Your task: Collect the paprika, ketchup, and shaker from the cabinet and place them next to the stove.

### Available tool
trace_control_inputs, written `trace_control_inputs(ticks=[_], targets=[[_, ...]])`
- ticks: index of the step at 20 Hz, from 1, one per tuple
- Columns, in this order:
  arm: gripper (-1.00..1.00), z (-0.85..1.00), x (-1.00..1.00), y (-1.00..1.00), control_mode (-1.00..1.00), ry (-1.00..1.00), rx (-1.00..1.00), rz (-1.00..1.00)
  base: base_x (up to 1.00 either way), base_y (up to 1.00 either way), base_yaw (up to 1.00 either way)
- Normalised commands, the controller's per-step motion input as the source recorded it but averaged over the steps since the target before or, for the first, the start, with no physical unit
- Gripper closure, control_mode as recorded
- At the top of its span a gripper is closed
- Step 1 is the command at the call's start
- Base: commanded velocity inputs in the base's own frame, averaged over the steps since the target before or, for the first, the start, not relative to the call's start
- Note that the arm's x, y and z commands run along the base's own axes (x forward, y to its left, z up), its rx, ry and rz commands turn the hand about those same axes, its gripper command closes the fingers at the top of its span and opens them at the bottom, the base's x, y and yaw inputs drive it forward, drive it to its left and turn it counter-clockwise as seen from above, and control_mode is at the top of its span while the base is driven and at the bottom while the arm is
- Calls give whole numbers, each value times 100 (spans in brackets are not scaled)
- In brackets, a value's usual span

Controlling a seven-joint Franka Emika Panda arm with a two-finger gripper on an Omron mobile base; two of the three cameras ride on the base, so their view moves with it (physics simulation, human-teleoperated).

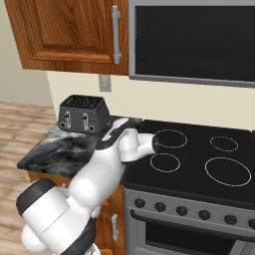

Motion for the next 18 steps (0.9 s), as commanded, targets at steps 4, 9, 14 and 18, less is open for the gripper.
trace_control_inputs(ticks=[4,9,14,18], targets=[[100,-45,59,3,-100,0,-4,1,0,0,0],[100,-47,52,2,-100,0,-6,3,0,0,0],[100,-43,45,0,-100,0,-4,4,0,0,0],[100,-41,34,0,-100,0,0,6,0,0,0]])
